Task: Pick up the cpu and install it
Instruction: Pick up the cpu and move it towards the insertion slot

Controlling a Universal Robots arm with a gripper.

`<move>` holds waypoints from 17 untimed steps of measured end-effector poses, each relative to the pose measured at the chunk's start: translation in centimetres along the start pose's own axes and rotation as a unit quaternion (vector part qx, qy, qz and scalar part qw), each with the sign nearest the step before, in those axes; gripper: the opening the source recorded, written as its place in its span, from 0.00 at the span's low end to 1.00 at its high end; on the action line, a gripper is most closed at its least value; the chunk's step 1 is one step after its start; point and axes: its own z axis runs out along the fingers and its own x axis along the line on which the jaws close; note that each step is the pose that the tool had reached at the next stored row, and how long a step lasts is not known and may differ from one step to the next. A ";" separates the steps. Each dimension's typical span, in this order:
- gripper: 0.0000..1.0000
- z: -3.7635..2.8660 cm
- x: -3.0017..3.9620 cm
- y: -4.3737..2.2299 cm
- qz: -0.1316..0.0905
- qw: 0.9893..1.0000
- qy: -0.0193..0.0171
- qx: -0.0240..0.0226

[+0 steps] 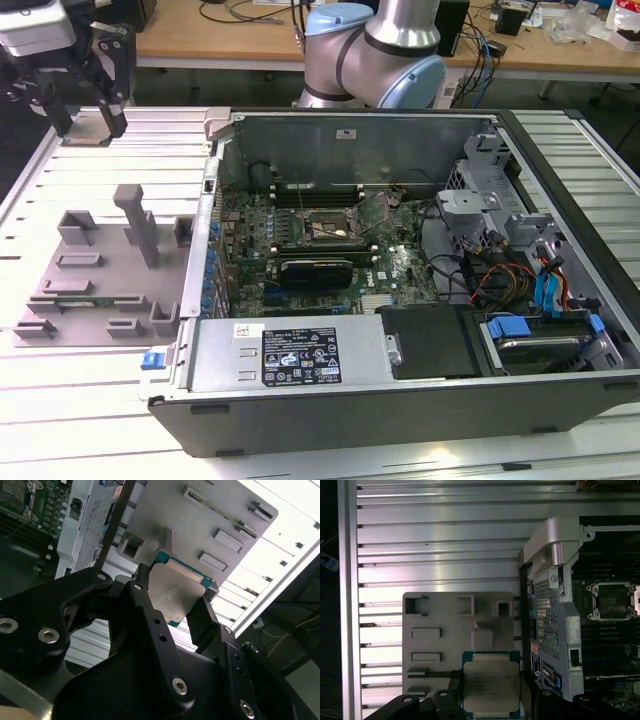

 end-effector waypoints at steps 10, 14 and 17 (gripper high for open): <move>0.55 0.06 -2.02 0.08 0.000 1.000 0.000 0.000; 0.55 0.09 -2.91 0.12 0.000 1.000 0.000 0.000; 0.55 0.11 -3.69 0.16 0.000 1.000 0.000 0.000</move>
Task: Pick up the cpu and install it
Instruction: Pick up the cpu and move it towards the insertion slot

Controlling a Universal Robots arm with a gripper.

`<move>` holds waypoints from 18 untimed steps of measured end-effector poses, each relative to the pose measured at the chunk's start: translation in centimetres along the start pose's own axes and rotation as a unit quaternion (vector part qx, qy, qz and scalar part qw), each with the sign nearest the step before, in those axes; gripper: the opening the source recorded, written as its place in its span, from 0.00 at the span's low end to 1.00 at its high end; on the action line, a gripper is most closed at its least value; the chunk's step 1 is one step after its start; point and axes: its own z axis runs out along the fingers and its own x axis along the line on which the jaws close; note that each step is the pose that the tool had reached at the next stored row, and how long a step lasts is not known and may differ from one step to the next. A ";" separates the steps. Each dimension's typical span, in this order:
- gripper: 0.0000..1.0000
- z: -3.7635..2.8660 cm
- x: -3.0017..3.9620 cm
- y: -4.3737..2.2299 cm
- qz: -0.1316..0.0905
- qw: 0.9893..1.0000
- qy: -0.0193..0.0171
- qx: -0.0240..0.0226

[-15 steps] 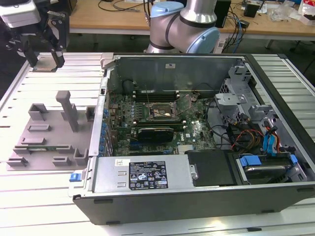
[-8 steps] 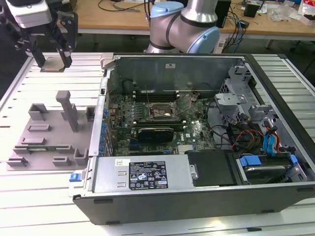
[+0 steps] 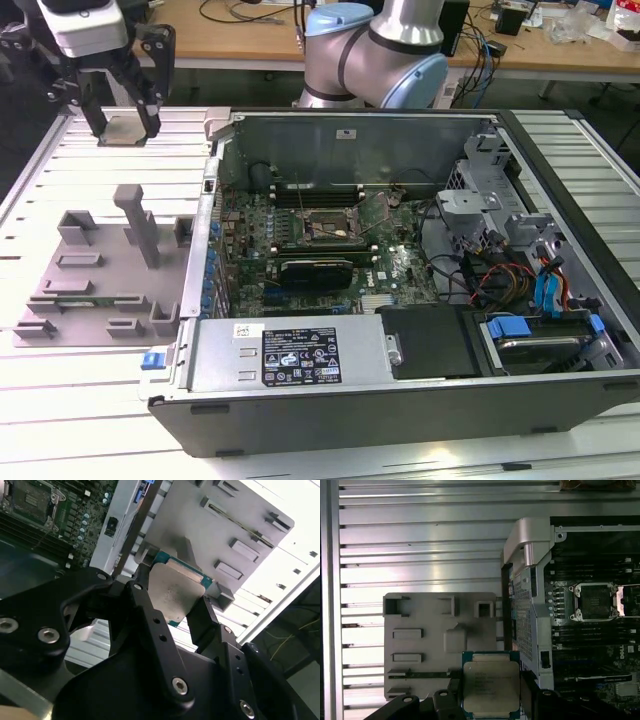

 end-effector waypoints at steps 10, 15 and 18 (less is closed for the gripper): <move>0.55 0.12 -3.55 0.15 0.000 1.000 0.000 0.000; 0.55 0.15 -4.70 0.20 0.000 1.000 0.000 0.000; 0.55 0.18 -5.72 0.24 0.000 1.000 0.000 0.000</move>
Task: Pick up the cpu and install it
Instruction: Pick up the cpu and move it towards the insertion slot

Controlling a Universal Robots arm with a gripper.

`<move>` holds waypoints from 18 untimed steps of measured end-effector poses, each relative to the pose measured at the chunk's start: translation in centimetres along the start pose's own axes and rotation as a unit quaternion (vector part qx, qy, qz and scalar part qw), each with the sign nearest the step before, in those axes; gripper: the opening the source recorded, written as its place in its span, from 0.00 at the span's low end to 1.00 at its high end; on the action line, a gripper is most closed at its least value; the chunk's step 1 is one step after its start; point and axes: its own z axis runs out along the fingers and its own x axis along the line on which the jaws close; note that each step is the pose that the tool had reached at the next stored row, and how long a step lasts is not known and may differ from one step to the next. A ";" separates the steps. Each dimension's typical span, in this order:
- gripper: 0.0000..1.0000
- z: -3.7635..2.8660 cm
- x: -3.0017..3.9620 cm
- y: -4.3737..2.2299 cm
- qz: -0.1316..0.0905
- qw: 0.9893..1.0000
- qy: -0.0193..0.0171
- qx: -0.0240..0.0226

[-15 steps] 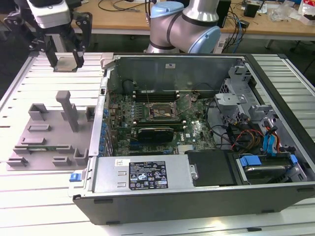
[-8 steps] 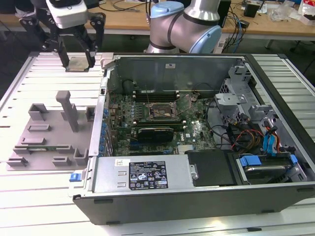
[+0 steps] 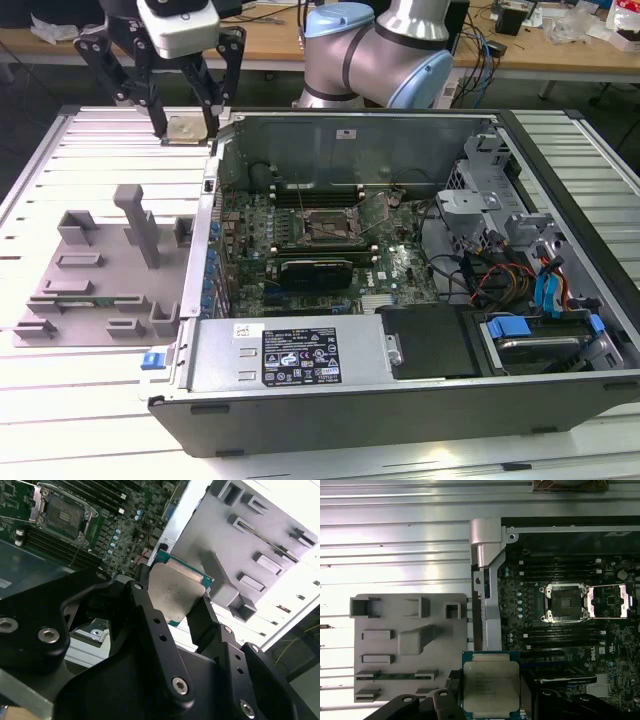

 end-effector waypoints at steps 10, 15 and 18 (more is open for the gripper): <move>0.55 0.07 -2.23 0.09 0.000 1.000 0.000 0.000; 0.55 0.09 -2.84 0.12 0.000 1.000 0.000 0.000; 0.55 0.11 -3.32 0.14 0.000 1.000 0.000 0.000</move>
